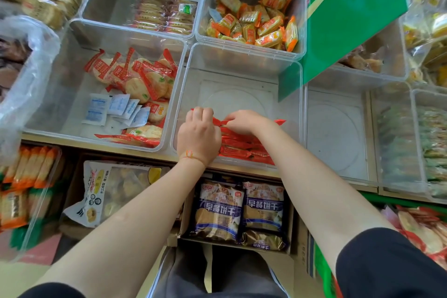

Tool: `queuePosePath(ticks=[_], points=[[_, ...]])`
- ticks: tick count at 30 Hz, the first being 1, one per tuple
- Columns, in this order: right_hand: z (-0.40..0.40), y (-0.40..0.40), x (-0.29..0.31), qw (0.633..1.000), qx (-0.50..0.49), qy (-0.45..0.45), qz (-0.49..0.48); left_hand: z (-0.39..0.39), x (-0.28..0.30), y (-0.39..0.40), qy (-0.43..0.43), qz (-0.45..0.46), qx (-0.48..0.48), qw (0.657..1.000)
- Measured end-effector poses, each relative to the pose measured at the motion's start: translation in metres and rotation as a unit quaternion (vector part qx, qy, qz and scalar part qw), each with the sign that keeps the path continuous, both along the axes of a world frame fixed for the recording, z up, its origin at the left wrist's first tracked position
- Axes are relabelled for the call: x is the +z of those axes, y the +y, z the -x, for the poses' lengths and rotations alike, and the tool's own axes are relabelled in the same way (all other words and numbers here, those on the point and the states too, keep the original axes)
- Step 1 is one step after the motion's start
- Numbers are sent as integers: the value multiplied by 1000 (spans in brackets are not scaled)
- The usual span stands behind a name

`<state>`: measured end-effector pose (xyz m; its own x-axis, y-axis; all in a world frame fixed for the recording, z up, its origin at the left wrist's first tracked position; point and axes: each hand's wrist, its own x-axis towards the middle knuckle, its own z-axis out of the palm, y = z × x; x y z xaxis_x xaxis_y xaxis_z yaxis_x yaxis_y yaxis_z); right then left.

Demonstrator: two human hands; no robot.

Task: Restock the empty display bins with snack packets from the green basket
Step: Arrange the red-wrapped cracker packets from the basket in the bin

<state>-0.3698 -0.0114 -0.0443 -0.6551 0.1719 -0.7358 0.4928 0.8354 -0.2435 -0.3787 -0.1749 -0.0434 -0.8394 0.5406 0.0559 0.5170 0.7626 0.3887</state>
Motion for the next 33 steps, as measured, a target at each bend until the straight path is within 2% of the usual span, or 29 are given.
queuePosePath(ticks=[3,6,8,10,12,17,20,23,26,28,30,33], points=[[-7,0,4,999,-30,26,1,-1,0,0,-2,9,-2,1000],[-23,4,6,986,-69,104,-109,-1,1,-1,1,13,-3,1000],[-36,10,5,979,-87,94,-160,-2,3,-1,7,13,-4,1000],[-49,13,7,984,-88,46,-148,-2,4,-1,8,8,-10,1000],[-59,12,10,986,-84,44,-136,-3,5,-2,6,-5,-19,1000],[-89,-4,29,959,-132,200,-153,-11,4,-9,21,-80,-50,995],[-130,-21,46,906,-198,342,-154,-47,16,-8,43,-129,-75,988],[-186,-40,57,852,-260,428,-151,-100,36,-1,-21,-152,-103,983],[-242,-43,54,847,-309,410,-138,-144,44,10,-76,-95,-129,984],[-279,-34,44,880,-328,332,-92,-168,37,19,-136,-3,-152,979],[-318,-18,28,919,-313,235,-38,-192,28,31,-211,79,-173,959],[-381,18,6,927,-313,206,-29,-245,13,59,-284,95,-168,939]])
